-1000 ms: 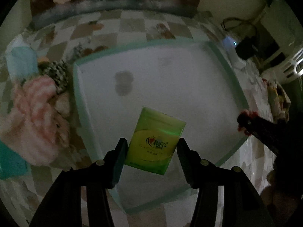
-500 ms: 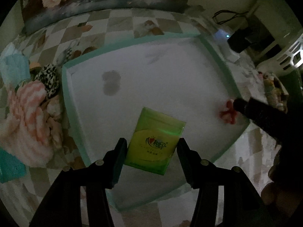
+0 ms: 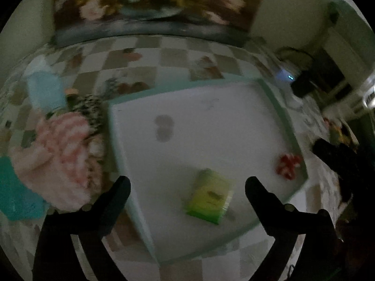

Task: Organize soft objects
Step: 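Lower both held items into the white tray and open both tools, then move the right tool back to the pink fuzzy cloth on the pile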

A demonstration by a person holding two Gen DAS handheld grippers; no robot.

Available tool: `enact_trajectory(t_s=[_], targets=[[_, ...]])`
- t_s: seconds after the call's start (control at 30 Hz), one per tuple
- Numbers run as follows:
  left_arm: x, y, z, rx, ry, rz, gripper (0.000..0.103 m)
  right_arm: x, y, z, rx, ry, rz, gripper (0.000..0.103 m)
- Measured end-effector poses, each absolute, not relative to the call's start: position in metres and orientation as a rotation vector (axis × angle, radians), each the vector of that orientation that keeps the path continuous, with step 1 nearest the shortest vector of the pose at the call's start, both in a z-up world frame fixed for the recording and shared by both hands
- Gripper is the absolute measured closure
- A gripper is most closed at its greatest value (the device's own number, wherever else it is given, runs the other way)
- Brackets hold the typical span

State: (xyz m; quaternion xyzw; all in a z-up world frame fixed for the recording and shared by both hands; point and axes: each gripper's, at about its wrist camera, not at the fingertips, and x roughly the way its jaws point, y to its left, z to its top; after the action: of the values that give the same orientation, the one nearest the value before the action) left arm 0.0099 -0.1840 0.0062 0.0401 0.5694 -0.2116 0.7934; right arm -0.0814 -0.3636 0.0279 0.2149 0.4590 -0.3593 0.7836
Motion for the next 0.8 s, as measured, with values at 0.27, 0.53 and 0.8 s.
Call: enact_trajectory(t_s=[0.27,0.53,0.8], targets=[[0.027,-0.158,0.018,0.013,1.144,-0.383,0.0,-0.081,-0.365,0.025,0.484,0.989,-0.769,0.0],[0.035,-0.143,0.03,-0.053,1.102,-0.366,0.0,-0.078,-0.36,0.02,0.511,0.981,-0.739,0.0],[0.05,-0.11,0.048,-0.127,1.04,-0.292,0.0,-0.065,-0.348,0.014,0.591,0.985,-0.609,0.0]])
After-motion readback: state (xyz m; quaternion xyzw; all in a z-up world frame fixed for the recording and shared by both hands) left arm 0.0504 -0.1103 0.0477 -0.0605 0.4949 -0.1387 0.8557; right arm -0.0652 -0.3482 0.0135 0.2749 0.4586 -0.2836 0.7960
